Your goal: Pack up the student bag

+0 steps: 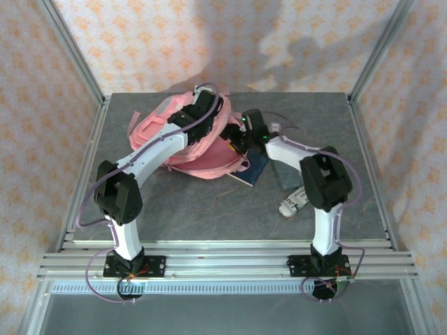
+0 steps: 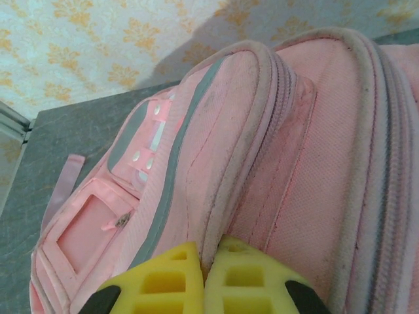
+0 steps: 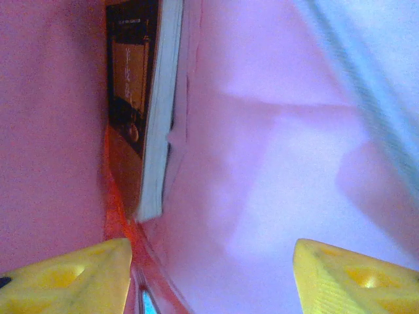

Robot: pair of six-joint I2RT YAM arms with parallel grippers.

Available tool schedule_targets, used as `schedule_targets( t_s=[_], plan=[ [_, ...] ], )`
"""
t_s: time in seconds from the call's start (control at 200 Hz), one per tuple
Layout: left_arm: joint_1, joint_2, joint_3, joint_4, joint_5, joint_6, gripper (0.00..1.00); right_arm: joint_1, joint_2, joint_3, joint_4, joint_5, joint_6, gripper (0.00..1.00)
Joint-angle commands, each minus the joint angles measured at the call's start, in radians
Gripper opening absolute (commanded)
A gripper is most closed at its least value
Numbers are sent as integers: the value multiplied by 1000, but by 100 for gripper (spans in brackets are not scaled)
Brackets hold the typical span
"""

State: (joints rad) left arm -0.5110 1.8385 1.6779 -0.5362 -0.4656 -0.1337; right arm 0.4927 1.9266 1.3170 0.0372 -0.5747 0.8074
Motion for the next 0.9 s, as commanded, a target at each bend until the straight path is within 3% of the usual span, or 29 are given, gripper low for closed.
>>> schedule_targets(
  t_s=[0.0,0.075,0.225,0.32,0.45,0.571,0.616,0.746,0.896],
  plan=[
    [51,2,-24,26,-157,-10,0,4,-117,-70,-8,-8,-132,65],
    [62,14,-44,36,-205,3,0,4,-191,-112,-54,21,-205,65],
    [89,33,-71,37,-242,-14,0,-9,-311,-193,-158,208,-271,65],
    [91,50,-78,45,-226,-26,0,-11,-306,-221,-186,271,-278,64],
    [86,114,-7,-38,-179,-107,0,-10,-237,-246,-148,260,-257,58],
    [58,86,-10,-49,-116,-153,36,-8,-142,-246,-119,233,-245,53],
    [46,61,-23,-44,-87,-163,44,-2,-112,-248,-110,223,-244,51],
    [16,-45,-107,-25,19,-230,51,33,-69,-261,-114,216,-250,45],
    [-42,-188,-349,107,170,-318,52,100,-89,-363,-90,188,-237,42]
  ],
)
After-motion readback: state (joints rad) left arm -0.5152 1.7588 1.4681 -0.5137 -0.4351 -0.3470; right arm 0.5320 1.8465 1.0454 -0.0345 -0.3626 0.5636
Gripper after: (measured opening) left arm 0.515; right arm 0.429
